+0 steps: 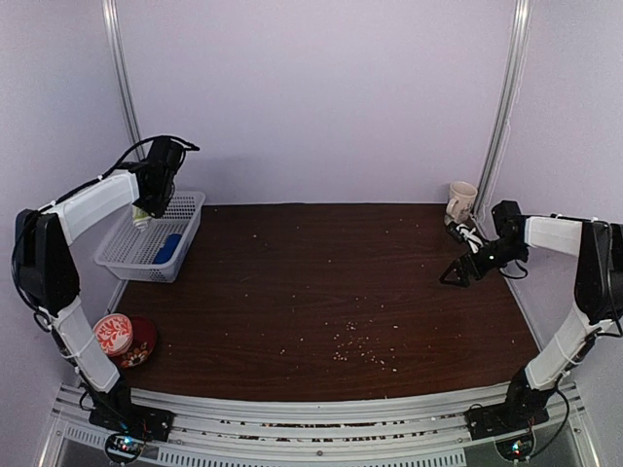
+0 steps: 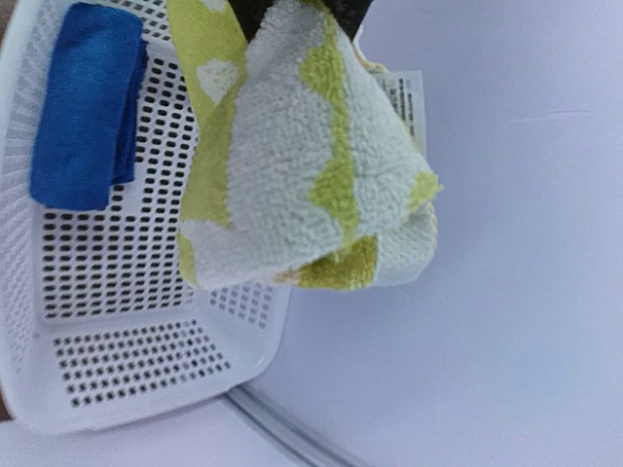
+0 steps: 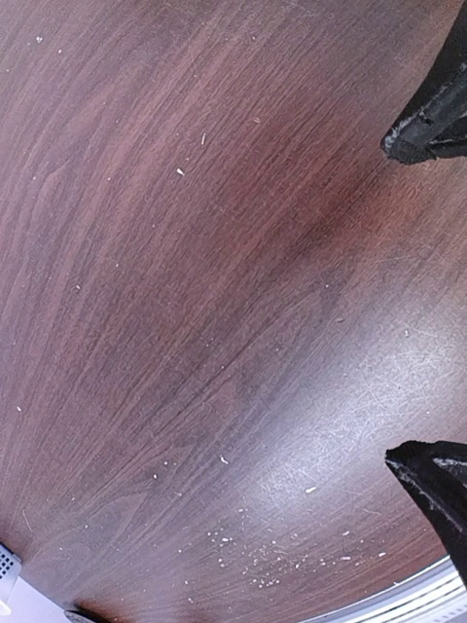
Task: Roll the towels
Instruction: Put down the towel in the bin.
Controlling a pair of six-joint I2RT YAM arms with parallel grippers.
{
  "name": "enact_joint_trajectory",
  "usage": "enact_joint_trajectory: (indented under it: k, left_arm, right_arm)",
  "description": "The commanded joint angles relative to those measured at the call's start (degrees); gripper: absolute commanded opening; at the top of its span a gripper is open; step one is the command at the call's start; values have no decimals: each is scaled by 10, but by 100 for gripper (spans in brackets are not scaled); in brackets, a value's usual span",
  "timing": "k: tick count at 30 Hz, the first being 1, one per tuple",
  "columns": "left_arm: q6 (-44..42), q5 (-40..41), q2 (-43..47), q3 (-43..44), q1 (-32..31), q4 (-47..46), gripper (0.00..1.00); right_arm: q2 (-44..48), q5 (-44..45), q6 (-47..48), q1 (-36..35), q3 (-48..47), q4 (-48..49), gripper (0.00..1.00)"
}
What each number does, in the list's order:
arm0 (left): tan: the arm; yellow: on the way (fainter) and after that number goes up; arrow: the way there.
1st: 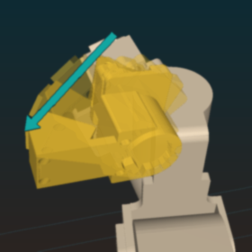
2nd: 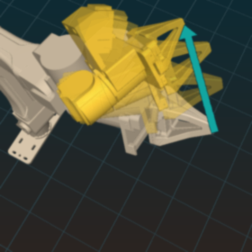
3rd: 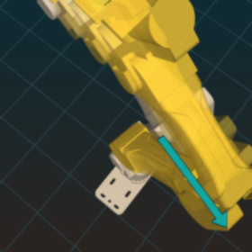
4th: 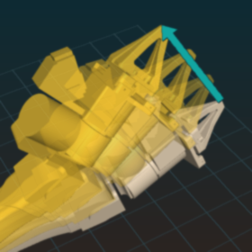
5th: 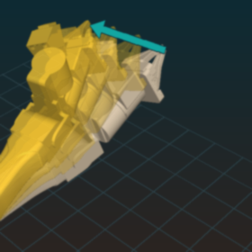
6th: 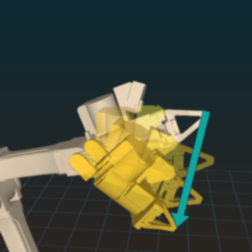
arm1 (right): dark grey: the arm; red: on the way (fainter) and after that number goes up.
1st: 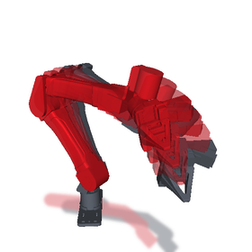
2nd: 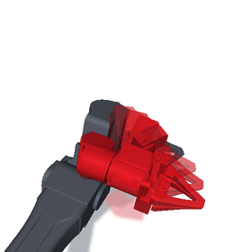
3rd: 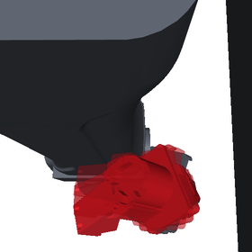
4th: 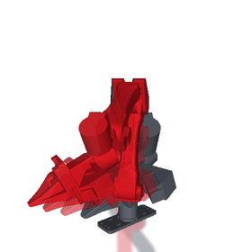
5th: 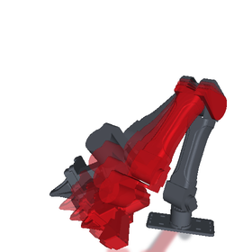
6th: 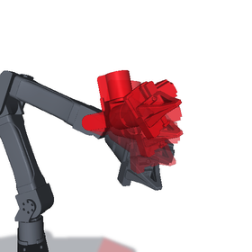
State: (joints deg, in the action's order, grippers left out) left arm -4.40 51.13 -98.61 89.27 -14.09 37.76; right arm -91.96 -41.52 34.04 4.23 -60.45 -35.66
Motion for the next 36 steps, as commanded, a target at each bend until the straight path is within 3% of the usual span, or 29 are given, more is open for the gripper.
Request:
enact_joint_trajectory:
  k: [1, 9, 14, 17, 22, 36]
  left_arm:
    - [-43, 17, -58, 21, 57, -3, 0]
    - [-44, -106, -160, 89, 110, 45, 0]
    - [-45, -175, -201, 80, 138, 54, 0]
    - [-40, -241, -206, 75, 159, 65, 0]
    - [-42, -265, -186, 50, 163, 69, 0]
    - [-20, -450, -179, 43, 214, 60, 0]
  right_arm:
    - [-1, -3, -7, 10, 9, 5, 100]
    - [-4, -10, -7, 17, 10, 4, 100]
    - [-2, -18, -6, 23, 12, 3, 100]
    - [-4, -21, -5, 24, 12, 3, 100]
    - [-11, -32, 1, 24, 9, -6, 100]
    - [-35, -54, 25, 25, -3, -34, 100]
